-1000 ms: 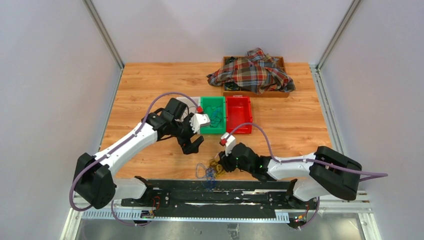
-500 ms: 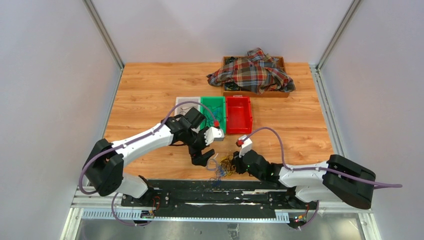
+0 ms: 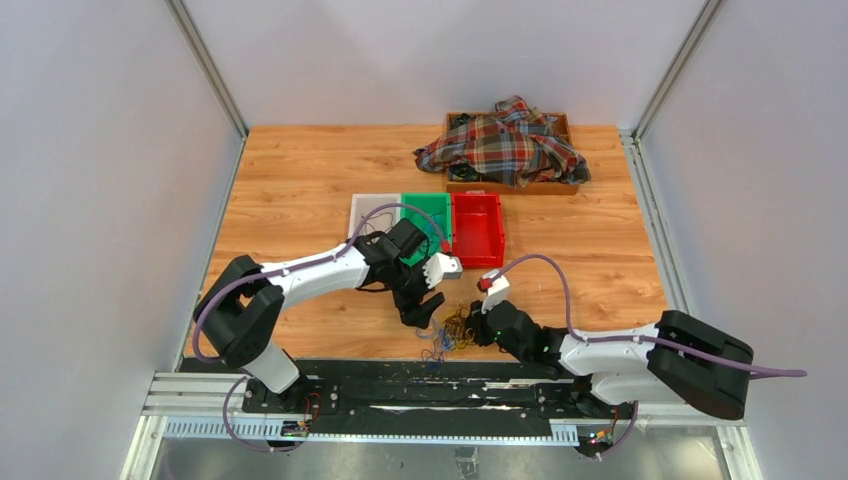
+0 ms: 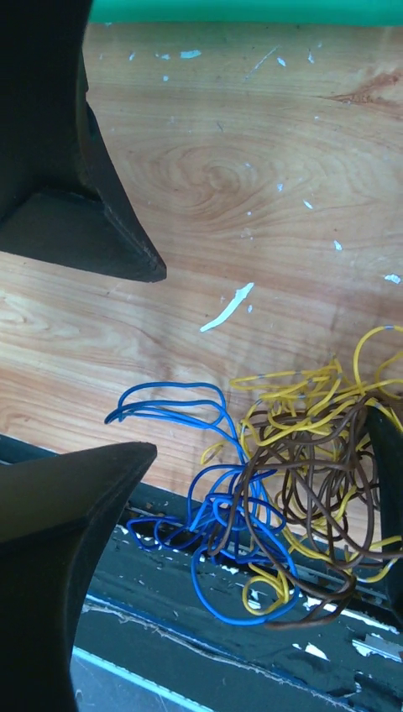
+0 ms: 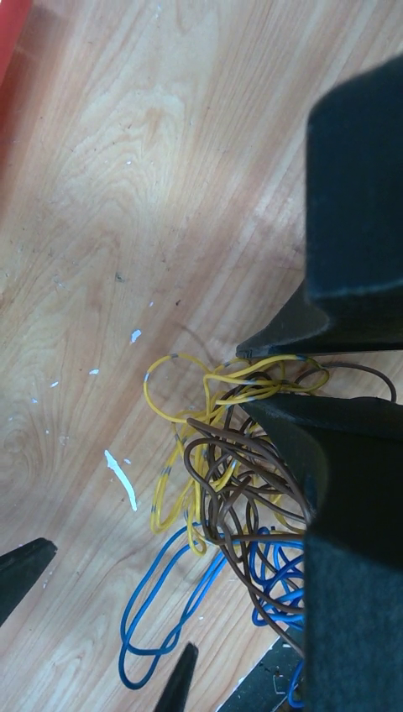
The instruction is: Untangle the cables
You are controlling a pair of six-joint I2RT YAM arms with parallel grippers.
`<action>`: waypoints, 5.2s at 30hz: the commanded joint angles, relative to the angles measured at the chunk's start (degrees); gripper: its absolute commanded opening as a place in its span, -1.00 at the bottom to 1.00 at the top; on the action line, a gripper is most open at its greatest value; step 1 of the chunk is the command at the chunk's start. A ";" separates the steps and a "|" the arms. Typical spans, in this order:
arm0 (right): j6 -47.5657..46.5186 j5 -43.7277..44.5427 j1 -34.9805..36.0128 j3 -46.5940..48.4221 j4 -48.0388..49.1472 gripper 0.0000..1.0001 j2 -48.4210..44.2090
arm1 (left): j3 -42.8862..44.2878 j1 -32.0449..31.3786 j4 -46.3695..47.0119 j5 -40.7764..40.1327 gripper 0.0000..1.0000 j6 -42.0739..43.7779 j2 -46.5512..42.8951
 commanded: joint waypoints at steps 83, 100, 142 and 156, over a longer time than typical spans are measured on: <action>-17.71 -4.79 2.39 23.12 5.83 0.04 -1.93 | 54.94 -1.41 -37.14 6.17 -0.99 1.68 -18.16; -9.07 -1.04 2.65 9.86 6.93 -0.24 -1.93 | 69.31 -1.41 -37.10 -4.91 -0.99 6.44 -14.76; -7.71 4.90 2.56 6.52 2.91 -0.23 -14.01 | 51.38 -1.41 -10.33 -28.88 -0.99 10.91 -19.40; -8.88 11.99 0.24 7.77 -7.27 -0.42 -30.44 | 38.38 -1.41 -4.28 -31.69 -0.99 12.43 -12.89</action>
